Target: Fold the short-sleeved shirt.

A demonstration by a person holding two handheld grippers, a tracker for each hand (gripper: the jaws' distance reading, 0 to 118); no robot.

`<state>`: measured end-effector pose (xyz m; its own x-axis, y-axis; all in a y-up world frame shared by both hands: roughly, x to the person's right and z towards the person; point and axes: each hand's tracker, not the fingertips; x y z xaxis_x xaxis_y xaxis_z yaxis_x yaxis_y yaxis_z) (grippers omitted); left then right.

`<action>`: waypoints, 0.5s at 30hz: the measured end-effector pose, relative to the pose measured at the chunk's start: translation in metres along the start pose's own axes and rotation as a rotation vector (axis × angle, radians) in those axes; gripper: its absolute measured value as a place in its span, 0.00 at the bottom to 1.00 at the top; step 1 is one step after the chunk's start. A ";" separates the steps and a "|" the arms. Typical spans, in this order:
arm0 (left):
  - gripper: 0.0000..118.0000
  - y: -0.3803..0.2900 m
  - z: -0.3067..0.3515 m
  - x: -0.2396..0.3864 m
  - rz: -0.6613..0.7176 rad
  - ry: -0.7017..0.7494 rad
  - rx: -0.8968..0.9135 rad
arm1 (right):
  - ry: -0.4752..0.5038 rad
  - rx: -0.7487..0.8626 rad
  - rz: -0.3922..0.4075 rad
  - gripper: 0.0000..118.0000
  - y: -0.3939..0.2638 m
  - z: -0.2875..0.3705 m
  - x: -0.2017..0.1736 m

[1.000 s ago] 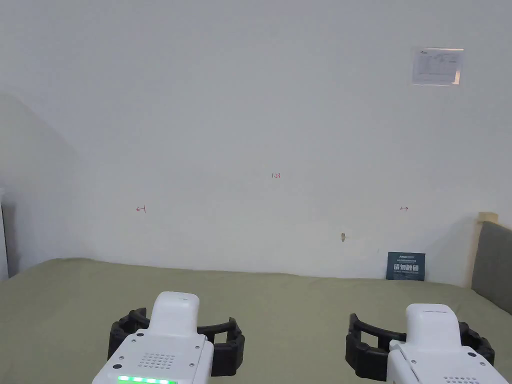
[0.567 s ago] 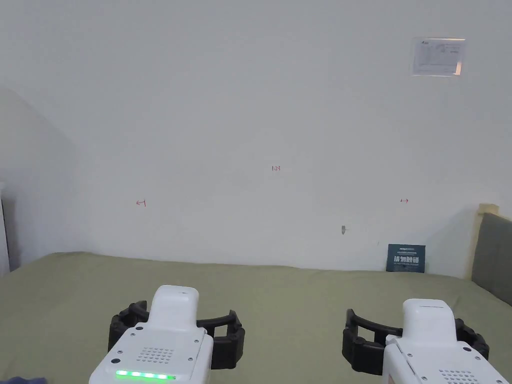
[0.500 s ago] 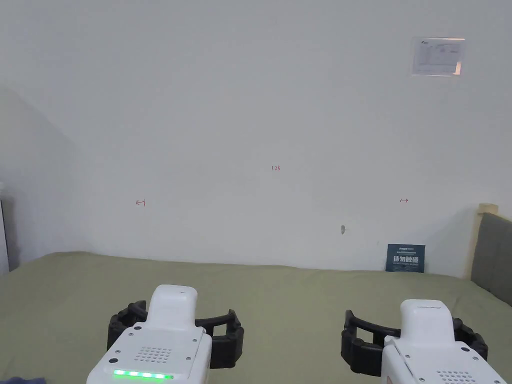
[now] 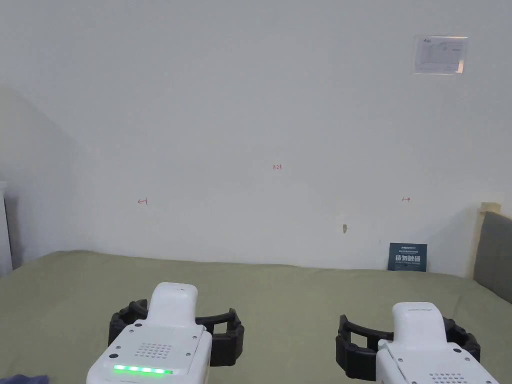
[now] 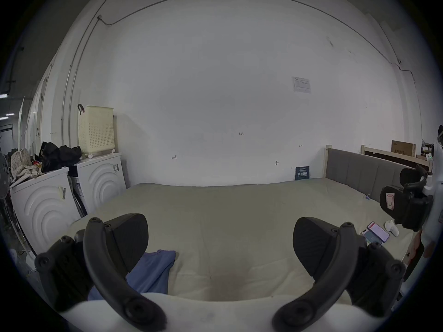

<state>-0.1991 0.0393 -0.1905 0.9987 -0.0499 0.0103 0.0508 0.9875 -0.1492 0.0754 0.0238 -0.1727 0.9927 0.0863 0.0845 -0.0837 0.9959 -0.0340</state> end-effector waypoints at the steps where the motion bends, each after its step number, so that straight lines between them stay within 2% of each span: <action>1: 1.00 0.000 0.000 0.000 -0.002 -0.001 0.000 | -0.006 0.002 0.006 1.00 0.000 0.000 -0.001; 6: 1.00 0.001 0.001 0.000 -0.007 0.001 0.001 | 0.005 -0.009 0.033 1.00 -0.001 0.000 -0.004; 12: 1.00 -0.001 -0.001 -0.004 -0.003 0.011 0.000 | 0.004 -0.013 0.024 1.00 -0.001 -0.001 -0.002; 14: 1.00 -0.002 -0.002 -0.006 0.008 0.013 0.002 | 0.006 -0.022 0.020 0.98 -0.001 -0.002 -0.001; 15: 1.00 -0.003 -0.002 -0.007 0.010 0.018 0.003 | 0.004 -0.023 0.019 0.94 -0.001 -0.002 -0.001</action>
<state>-0.2058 0.0366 -0.1919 0.9990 -0.0427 -0.0093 0.0409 0.9883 -0.1467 0.0748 0.0228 -0.1749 0.9913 0.1046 0.0800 -0.1001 0.9932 -0.0588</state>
